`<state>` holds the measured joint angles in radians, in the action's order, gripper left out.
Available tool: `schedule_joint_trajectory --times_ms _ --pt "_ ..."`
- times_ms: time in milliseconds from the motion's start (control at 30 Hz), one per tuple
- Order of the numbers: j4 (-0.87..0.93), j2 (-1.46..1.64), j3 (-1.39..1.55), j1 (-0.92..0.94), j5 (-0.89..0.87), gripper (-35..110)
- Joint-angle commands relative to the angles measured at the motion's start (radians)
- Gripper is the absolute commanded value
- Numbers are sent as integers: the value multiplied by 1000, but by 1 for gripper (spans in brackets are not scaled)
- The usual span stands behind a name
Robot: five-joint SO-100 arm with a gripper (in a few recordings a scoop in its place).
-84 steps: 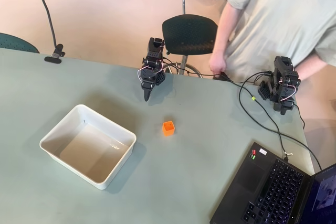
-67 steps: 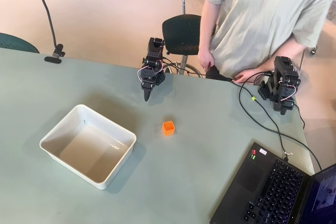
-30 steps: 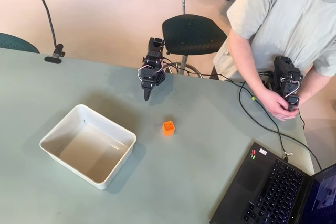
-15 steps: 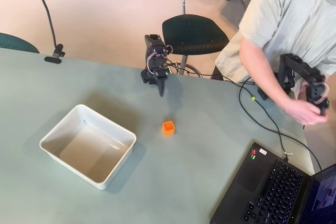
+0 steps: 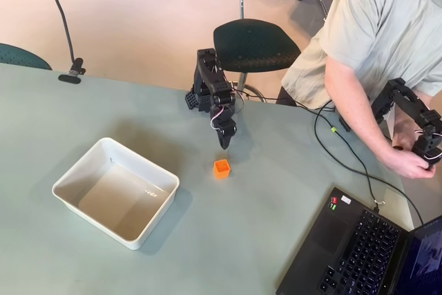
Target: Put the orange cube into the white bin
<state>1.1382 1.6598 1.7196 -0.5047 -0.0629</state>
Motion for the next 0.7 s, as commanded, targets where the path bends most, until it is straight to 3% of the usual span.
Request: schedule_joint_trajectory --times_ms 0,200,667 --pt "52 -43 -124 -9 5 5" --pt "126 -179 -255 -9 3 12" --pt "173 -250 -259 -6 -8 65"
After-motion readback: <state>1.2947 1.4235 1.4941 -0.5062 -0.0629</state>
